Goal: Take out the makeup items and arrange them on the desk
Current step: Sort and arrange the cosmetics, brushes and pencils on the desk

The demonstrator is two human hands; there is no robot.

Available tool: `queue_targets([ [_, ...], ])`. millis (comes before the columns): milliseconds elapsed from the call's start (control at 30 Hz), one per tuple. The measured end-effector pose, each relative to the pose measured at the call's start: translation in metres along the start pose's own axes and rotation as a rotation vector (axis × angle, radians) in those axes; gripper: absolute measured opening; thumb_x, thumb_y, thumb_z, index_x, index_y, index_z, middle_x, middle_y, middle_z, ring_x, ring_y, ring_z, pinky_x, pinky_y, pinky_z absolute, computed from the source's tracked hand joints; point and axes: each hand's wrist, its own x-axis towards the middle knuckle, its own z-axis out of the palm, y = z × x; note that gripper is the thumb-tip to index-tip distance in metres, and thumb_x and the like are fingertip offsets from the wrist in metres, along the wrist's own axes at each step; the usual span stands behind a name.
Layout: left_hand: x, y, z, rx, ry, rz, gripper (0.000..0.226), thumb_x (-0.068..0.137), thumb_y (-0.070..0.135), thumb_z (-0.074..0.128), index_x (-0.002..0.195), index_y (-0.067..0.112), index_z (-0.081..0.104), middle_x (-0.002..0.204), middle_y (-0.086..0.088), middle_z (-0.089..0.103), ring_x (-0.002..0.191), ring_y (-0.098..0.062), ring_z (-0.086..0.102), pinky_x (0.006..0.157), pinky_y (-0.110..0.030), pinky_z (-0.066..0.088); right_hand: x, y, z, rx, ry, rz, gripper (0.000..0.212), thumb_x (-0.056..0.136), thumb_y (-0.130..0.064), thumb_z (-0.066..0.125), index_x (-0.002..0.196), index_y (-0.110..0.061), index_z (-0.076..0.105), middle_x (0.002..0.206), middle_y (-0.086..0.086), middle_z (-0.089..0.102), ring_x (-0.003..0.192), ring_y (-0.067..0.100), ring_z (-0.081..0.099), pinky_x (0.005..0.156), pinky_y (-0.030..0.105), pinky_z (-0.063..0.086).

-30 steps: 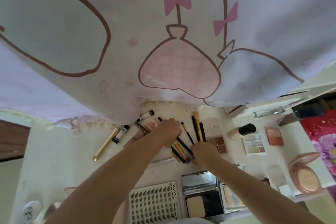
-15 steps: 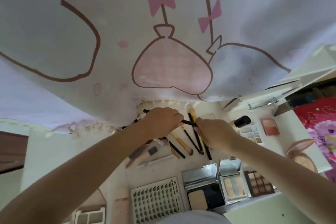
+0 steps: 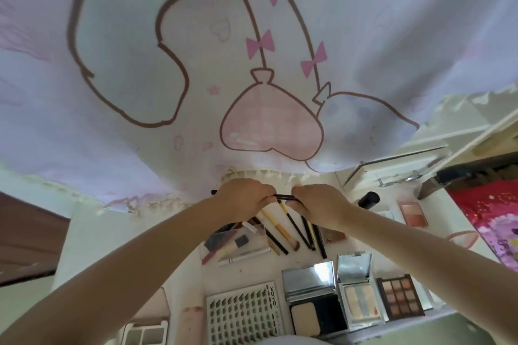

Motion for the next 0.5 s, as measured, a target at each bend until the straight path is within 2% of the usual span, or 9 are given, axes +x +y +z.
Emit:
queue_targets([
  [67, -0.008, 0.007, -0.007, 0.227, 0.049, 0.009, 0.033, 0.099, 0.032, 0.026, 0.107, 0.012, 0.051, 0.08, -0.005, 0.053, 0.069, -0.017, 0.044, 0.058, -0.028, 0.035, 0.001, -0.002, -0.014, 0.298, -0.215, 0.113, 0.03, 0.093, -0.034, 0.041, 0.07, -0.016, 0.042, 0.057, -0.004, 0.04, 0.052, 0.014, 0.041, 0.05, 0.024, 0.028],
  [133, -0.015, 0.012, -0.015, 0.385, 0.112, 0.067, 0.028, 0.099, 0.028, 0.027, 0.113, 0.011, 0.045, 0.078, -0.004, 0.045, 0.069, -0.018, 0.039, 0.055, -0.031, 0.031, -0.002, -0.003, -0.028, 0.622, -0.374, 0.261, 0.03, 0.088, -0.032, 0.05, 0.062, -0.018, 0.04, 0.044, -0.009, 0.034, 0.037, 0.007, 0.032, 0.043, 0.017, 0.027],
  [167, -0.018, 0.014, -0.019, 0.436, 0.144, 0.086, 0.025, 0.099, 0.025, 0.029, 0.116, 0.012, 0.043, 0.08, -0.004, 0.044, 0.069, -0.018, 0.036, 0.055, -0.031, 0.029, -0.004, -0.004, -0.035, 0.663, -0.399, 0.289, 0.031, 0.087, -0.032, 0.052, 0.061, -0.018, 0.041, 0.04, -0.01, 0.033, 0.034, 0.006, 0.031, 0.04, 0.015, 0.027],
  [200, -0.021, 0.015, -0.023, 0.467, 0.177, 0.09, 0.024, 0.098, 0.022, 0.032, 0.118, 0.012, 0.042, 0.085, -0.005, 0.048, 0.07, -0.018, 0.035, 0.054, -0.03, 0.028, -0.004, -0.006, -0.04, 0.607, -0.377, 0.278, 0.034, 0.087, -0.034, 0.052, 0.059, -0.018, 0.041, 0.039, -0.01, 0.033, 0.034, 0.006, 0.031, 0.039, 0.014, 0.028],
  [267, -0.025, 0.017, -0.03, 0.489, 0.256, 0.066, 0.023, 0.096, 0.017, 0.035, 0.118, 0.012, 0.041, 0.091, -0.005, 0.053, 0.068, -0.017, 0.035, 0.051, -0.028, 0.028, -0.003, -0.01, -0.05, 0.351, -0.231, 0.205, 0.044, 0.09, -0.037, 0.045, 0.053, -0.017, 0.036, 0.045, -0.005, 0.032, 0.038, 0.009, 0.031, 0.041, 0.016, 0.026],
  [367, -0.029, 0.02, -0.035, 0.432, 0.327, -0.041, 0.019, 0.096, 0.015, 0.034, 0.112, 0.012, 0.044, 0.075, 0.0, 0.048, 0.06, -0.018, 0.04, 0.042, -0.024, 0.02, -0.002, -0.016, -0.062, 0.013, 0.054, 0.125, 0.048, 0.095, -0.034, 0.036, 0.05, -0.018, 0.03, 0.05, -0.003, 0.031, 0.048, 0.014, 0.036, 0.045, 0.021, 0.026],
  [433, -0.029, 0.022, -0.036, 0.328, 0.323, -0.106, 0.02, 0.097, 0.022, 0.032, 0.107, 0.012, 0.046, 0.065, 0.006, 0.039, 0.059, -0.018, 0.043, 0.043, -0.024, 0.024, -0.002, -0.017, -0.063, -0.168, 0.194, 0.113, 0.047, 0.097, -0.036, 0.029, 0.053, -0.019, 0.027, 0.053, -0.004, 0.03, 0.059, 0.017, 0.041, 0.051, 0.024, 0.031],
  [500, -0.032, 0.02, -0.038, 0.218, 0.331, -0.126, 0.03, 0.099, 0.03, 0.026, 0.105, 0.012, 0.049, 0.067, 0.004, 0.044, 0.062, -0.018, 0.045, 0.052, -0.027, 0.033, -0.002, -0.018, -0.062, -0.233, 0.277, 0.098, 0.045, 0.098, -0.037, 0.026, 0.06, -0.014, 0.036, 0.054, -0.005, 0.027, 0.062, 0.018, 0.041, 0.055, 0.025, 0.032],
])
